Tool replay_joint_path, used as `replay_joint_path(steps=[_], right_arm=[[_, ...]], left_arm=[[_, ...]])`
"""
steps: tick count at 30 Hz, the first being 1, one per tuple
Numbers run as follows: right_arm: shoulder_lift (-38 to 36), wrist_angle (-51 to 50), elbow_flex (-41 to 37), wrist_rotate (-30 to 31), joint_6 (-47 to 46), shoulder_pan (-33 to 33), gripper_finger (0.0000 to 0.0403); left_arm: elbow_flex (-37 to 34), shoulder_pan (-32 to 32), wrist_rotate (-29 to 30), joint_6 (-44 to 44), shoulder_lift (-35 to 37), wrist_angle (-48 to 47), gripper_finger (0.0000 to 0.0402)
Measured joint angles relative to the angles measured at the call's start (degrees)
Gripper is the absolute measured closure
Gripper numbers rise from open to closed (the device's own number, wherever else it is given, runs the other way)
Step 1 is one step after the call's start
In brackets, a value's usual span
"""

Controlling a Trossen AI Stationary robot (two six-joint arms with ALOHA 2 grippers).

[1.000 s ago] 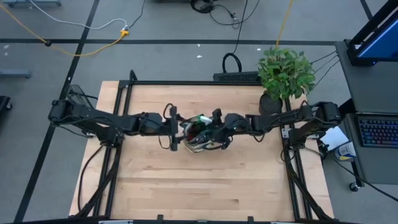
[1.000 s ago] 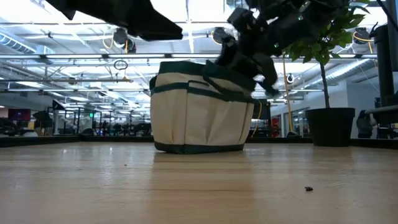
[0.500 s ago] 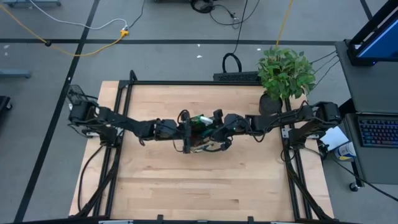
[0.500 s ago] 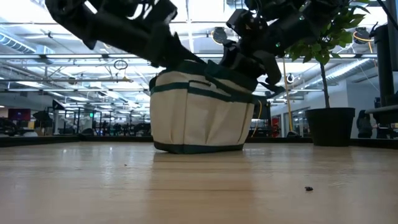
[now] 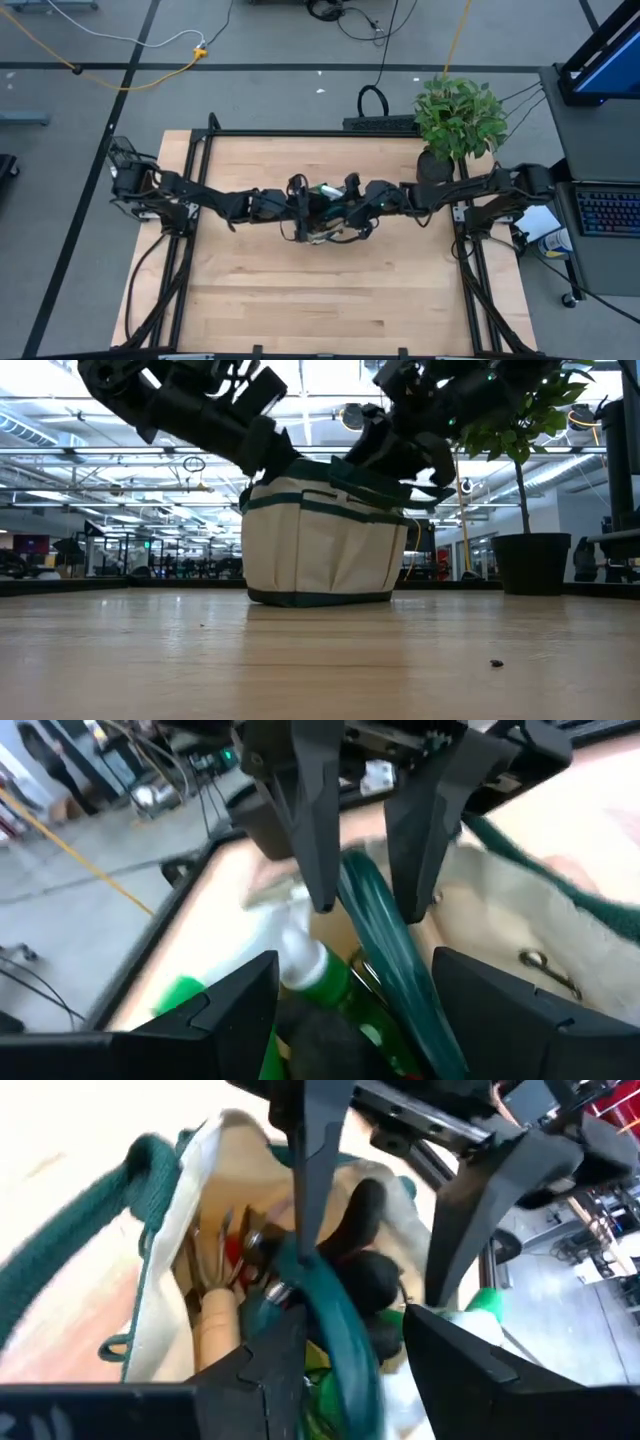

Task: Pick & Place Garden tools in Gardening bag
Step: Put the green shear scissors into the green gardening bag

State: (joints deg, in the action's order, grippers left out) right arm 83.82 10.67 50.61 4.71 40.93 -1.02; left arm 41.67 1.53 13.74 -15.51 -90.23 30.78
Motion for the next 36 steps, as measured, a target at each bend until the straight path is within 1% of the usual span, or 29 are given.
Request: replay_joint_path(steps=[4,7,10,13,17,24,26,30,34,36], right_arm=[[-3.72,-2.59,0.00,-0.07,-3.21,0.00,0.0241],[-5.74,-2.20,0.00,-0.07,-5.07,0.00,0.0241],[-6.02,1.29,0.02,-0.15,-7.98,-0.57,0.0245],[-5.09,2.48,-0.50,-0.05,-10.08,-1.31,0.0254],[-4.12,2.17,-2.73,-0.25,-10.27,-1.68,0.0266],[-4.17,6.52,-7.68,-0.28,-11.12,-1.22,0.0279],[-4.26,7.97,-8.83,-0.28,-9.92,-1.16,0.0285],[-4.30,9.19,-11.29,0.00,-8.79,-1.18,0.0312],[-5.22,14.01,-13.10,-0.32,-7.92,-0.95,0.0338],[-5.66,17.28,-13.07,-0.34,-5.92,-0.73,0.0346]], left_arm=[[0.00,0.04,0.04,-2.05,2.77,-0.15,0.0133],[0.00,-0.05,1.11,-2.47,4.74,0.11,0.0133],[0.00,-0.73,3.30,-1.95,4.86,0.82,0.0133],[0.00,-1.53,2.95,-0.33,4.42,0.89,0.0133],[-0.11,-1.63,1.80,0.61,3.81,-0.16,0.0133],[-0.07,-1.63,1.79,0.29,3.93,0.21,0.0133],[-0.07,-1.67,1.79,-0.14,3.93,0.07,0.0133],[-0.07,-1.67,1.79,-0.29,3.93,-0.25,0.0133],[-0.07,-1.67,1.79,-0.44,3.93,-0.31,0.0133],[-0.04,-1.67,1.79,-0.40,3.93,-0.63,0.0133]])
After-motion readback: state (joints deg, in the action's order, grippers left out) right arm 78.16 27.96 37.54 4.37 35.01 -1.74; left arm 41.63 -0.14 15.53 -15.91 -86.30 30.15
